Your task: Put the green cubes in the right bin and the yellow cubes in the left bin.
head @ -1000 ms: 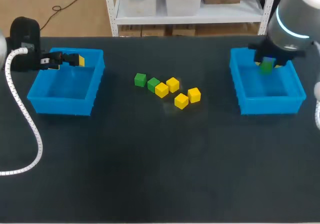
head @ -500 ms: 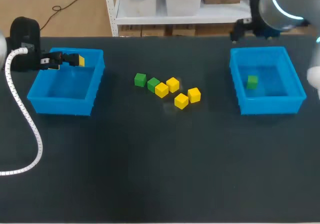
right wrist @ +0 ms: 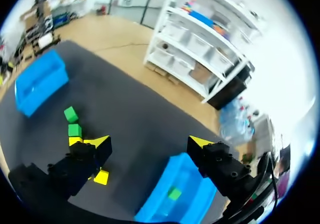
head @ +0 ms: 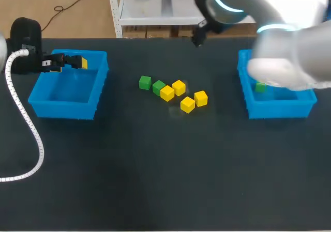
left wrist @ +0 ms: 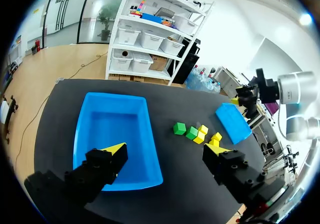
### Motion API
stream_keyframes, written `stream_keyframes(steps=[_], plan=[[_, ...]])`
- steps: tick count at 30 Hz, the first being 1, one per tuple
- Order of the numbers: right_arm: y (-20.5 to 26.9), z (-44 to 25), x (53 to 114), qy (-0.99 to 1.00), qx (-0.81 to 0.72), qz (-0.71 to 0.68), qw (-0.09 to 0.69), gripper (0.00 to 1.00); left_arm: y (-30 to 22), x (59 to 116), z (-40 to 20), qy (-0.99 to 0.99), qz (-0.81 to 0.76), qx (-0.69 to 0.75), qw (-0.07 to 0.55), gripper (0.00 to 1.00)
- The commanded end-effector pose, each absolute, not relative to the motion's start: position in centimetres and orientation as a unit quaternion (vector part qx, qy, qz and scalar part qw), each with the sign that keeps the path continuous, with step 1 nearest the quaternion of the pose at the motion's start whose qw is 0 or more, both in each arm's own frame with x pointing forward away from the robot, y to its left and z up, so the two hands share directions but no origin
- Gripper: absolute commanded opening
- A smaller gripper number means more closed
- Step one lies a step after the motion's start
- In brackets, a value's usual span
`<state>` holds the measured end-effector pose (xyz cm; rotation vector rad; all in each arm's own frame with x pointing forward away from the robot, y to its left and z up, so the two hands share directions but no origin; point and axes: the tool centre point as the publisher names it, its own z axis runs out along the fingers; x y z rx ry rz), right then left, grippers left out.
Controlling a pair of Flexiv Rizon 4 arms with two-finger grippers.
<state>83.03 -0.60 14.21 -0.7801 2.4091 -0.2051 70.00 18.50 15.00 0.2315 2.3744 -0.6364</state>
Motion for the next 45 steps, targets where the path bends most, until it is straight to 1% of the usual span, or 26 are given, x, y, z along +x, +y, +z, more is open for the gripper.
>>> stream_keyframes(steps=[1, 8, 17, 19, 21, 33, 35, 38, 41, 45], plan=[[2.4, 13.5, 85.6, 0.918, -0.307, -0.089, 0.235, 1.00, 18.5, 70.0, 15.0, 0.908, -0.243, 0.088, 0.330, 1.00], [5.4, 12.6, 83.6, 0.916, -0.341, -0.047, 0.205, 1.00, 18.5, 70.0, 15.0, 0.908, -0.243, 0.088, 0.330, 1.00], [6.8, 10.1, 81.5, 0.909, -0.370, -0.042, 0.188, 1.00, 18.5, 70.0, 15.0, 0.908, -0.243, 0.088, 0.330, 1.00], [6.7, 10.3, 81.5, 0.907, -0.359, -0.026, 0.221, 1.00, 18.5, 70.0, 15.0, 0.908, -0.243, 0.088, 0.330, 1.00], [6.1, 11.3, 81.6, 0.914, -0.333, -0.024, 0.231, 1.00, 18.5, 70.0, 15.0, 0.908, -0.243, 0.088, 0.330, 1.00], [6.1, 11.3, 81.6, 0.914, -0.333, -0.024, 0.231, 1.00, 18.5, 70.0, 15.0, 0.908, -0.243, 0.088, 0.330, 1.00], [4.0, 11.7, 80.9, 0.920, -0.316, -0.032, 0.231, 1.00, 18.5, 70.0, 15.0, 0.908, -0.243, 0.088, 0.330, 1.00], [2.9, 11.4, 80.6, 0.923, -0.310, -0.032, 0.225, 1.00, 18.5, 70.0, 15.0, 0.908, -0.243, 0.088, 0.330, 1.00], [3.2, 10.6, 80.6, 0.923, -0.315, -0.036, 0.216, 1.00, 18.5, 70.0, 15.0, 0.908, -0.243, 0.088, 0.330, 1.00], [4.9, 9.7, 80.5, 0.919, -0.337, -0.029, 0.203, 1.00, 18.5, 70.0, 15.0, 0.908, -0.243, 0.088, 0.330, 1.00]])
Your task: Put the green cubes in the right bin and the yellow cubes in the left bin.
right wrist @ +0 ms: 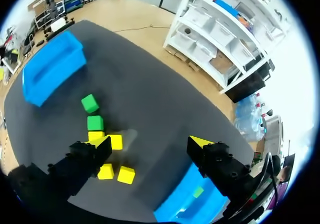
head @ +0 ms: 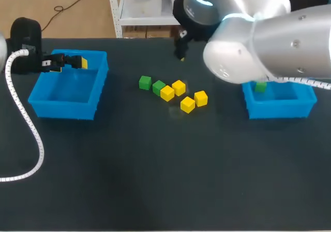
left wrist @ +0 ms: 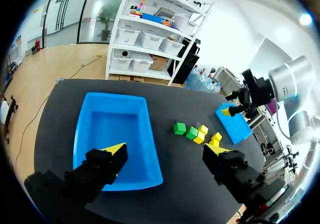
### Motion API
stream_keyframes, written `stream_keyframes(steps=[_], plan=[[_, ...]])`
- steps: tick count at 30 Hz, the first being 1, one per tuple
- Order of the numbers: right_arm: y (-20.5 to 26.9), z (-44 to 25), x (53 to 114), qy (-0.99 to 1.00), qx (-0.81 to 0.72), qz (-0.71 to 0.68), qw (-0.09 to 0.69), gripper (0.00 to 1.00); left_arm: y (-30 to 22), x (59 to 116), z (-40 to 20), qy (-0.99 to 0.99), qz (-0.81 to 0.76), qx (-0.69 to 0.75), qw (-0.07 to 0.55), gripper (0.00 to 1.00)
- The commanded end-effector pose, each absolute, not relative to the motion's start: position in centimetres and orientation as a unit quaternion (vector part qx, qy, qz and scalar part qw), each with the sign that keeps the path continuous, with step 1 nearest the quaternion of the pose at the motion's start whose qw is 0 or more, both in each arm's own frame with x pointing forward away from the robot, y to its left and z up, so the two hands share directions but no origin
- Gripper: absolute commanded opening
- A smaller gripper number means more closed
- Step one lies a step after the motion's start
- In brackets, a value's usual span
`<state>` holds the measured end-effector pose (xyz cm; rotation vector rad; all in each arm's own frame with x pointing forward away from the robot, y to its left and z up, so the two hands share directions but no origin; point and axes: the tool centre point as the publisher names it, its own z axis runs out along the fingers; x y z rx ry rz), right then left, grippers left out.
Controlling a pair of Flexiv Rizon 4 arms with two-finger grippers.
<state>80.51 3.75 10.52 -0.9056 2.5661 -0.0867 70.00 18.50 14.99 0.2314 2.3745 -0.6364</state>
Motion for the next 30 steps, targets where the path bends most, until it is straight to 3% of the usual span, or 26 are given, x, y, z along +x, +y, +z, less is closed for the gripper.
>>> stream_keyframes(steps=[1, 13, 30], plan=[[5.4, 9.5, 80.5, 0.916, -0.345, -0.030, 0.201, 1.00, 18.5, 70.0, 15.0, 0.908, -0.243, 0.088, 0.330, 1.00], [10.5, 6.9, 82.1, 0.902, -0.394, -0.045, 0.173, 1.00, 18.5, 70.0, 15.0, 0.908, -0.243, 0.088, 0.330, 1.00], [13.1, 3.5, 81.7, 0.901, -0.413, -0.036, 0.128, 1.00, 18.5, 70.0, 15.0, 0.908, -0.243, 0.088, 0.330, 1.00]])
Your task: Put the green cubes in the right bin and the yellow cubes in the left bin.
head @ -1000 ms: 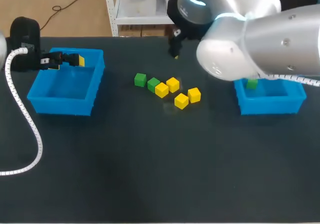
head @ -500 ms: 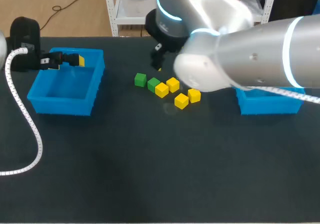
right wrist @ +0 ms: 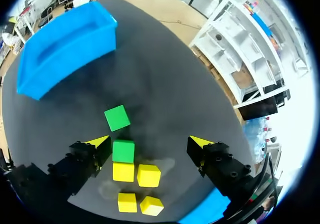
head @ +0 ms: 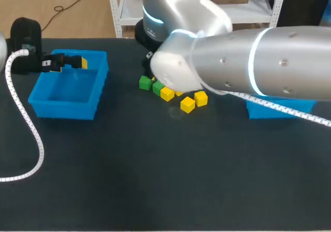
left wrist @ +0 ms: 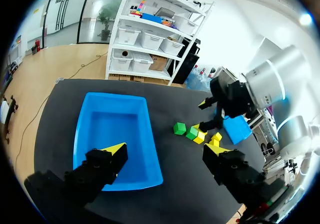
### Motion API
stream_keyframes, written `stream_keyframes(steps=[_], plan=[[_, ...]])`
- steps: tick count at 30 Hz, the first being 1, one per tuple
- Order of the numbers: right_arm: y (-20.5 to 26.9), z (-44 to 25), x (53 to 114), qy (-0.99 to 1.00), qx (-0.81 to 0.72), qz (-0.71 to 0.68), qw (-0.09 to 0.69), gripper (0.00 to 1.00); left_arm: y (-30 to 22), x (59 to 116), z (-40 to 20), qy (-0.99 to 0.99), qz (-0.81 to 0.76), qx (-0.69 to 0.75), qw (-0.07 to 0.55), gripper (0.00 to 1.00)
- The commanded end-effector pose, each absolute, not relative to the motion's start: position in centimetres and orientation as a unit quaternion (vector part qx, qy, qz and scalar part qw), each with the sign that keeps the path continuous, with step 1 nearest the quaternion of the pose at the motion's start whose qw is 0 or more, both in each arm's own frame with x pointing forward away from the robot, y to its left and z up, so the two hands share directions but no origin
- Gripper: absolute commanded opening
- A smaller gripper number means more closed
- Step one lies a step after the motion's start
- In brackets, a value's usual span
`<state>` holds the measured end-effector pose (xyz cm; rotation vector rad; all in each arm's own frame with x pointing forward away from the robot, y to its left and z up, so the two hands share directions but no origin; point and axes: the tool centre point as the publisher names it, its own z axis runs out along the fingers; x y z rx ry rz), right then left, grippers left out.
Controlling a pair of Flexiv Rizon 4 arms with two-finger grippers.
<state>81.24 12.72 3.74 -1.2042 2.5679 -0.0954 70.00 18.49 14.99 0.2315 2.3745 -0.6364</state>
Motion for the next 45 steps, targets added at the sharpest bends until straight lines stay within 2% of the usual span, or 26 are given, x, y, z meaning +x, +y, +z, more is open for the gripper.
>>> stream_keyframes(steps=[1, 17, 32, 33, 34, 36, 45], plan=[[13.1, 3.4, 81.6, 0.902, -0.412, -0.032, 0.126, 1.00, 18.5, 70.0, 15.0, 0.908, -0.243, 0.088, 0.330, 1.00], [13.0, 1.9, 79.1, 0.908, -0.407, -0.011, 0.101, 1.00, 18.5, 70.0, 15.0, 0.908, -0.243, 0.088, 0.330, 1.00], [13.1, -0.6, 79.2, 0.909, -0.408, -0.013, 0.082, 1.00, 18.5, 70.0, 15.0, 0.908, -0.243, 0.088, 0.330, 1.00], [13.1, -0.7, 79.2, 0.910, -0.407, -0.013, 0.081, 0.93, 18.5, 70.0, 15.0, 0.908, -0.243, 0.088, 0.330, 1.00], [13.1, -0.9, 79.3, 0.910, -0.406, -0.014, 0.080, 0.48, 18.5, 70.0, 15.0, 0.908, -0.243, 0.088, 0.330, 1.00], [13.0, -1.0, 79.3, 0.911, -0.404, -0.015, 0.080, 0.00, 18.5, 70.0, 15.0, 0.908, -0.243, 0.088, 0.330, 1.00], [13.0, -1.1, 79.2, 0.913, -0.401, -0.010, 0.078, 0.00, 18.5, 70.0, 15.0, 0.908, -0.243, 0.088, 0.330, 1.00]])
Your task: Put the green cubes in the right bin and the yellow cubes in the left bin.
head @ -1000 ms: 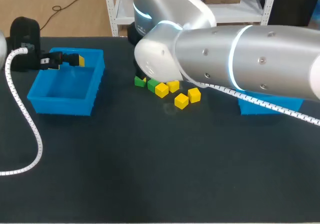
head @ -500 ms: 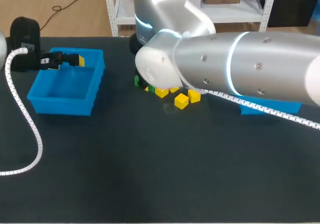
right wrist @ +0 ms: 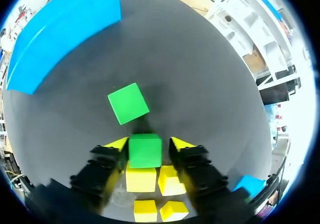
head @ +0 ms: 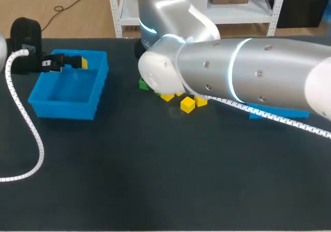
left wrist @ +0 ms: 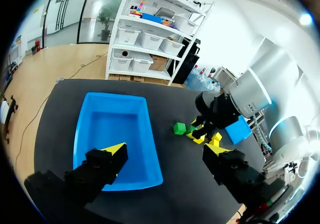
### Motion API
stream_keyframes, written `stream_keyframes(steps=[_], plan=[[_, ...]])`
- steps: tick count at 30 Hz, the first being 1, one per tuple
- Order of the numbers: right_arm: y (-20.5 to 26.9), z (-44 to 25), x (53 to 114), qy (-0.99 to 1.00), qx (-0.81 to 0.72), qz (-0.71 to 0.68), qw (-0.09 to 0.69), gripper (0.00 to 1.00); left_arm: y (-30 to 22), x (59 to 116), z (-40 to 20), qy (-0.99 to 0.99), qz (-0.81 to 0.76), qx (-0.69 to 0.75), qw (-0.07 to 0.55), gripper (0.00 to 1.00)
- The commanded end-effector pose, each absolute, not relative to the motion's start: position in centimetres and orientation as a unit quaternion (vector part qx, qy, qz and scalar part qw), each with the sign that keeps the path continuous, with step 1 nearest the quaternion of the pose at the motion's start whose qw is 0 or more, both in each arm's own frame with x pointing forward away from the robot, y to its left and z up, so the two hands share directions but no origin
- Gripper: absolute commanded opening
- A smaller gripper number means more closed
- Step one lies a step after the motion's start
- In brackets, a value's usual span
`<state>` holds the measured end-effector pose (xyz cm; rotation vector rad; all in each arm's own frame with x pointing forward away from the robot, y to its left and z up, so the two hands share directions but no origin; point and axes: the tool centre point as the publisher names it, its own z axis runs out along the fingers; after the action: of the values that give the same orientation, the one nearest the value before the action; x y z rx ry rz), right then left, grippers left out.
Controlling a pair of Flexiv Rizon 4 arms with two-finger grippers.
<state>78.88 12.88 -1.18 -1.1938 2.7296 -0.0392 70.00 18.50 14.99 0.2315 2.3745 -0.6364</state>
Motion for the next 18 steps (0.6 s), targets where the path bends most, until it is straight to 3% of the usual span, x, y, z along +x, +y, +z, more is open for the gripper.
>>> stream_keyframes(steps=[1, 9, 18], plan=[[13.1, -1.1, 79.1, 0.912, -0.402, -0.009, 0.078, 0.00, 18.5, 70.0, 15.0, 0.908, -0.243, 0.088, 0.330, 1.00], [12.0, 4.1, 79.9, 0.917, -0.366, -0.012, 0.158, 0.00, 18.5, 70.0, 15.0, 0.908, -0.243, 0.088, 0.330, 1.00], [4.7, 11.6, 81.1, 0.935, -0.250, -0.015, 0.252, 0.00, 18.5, 70.0, 15.0, 0.908, -0.243, 0.088, 0.330, 1.00]])
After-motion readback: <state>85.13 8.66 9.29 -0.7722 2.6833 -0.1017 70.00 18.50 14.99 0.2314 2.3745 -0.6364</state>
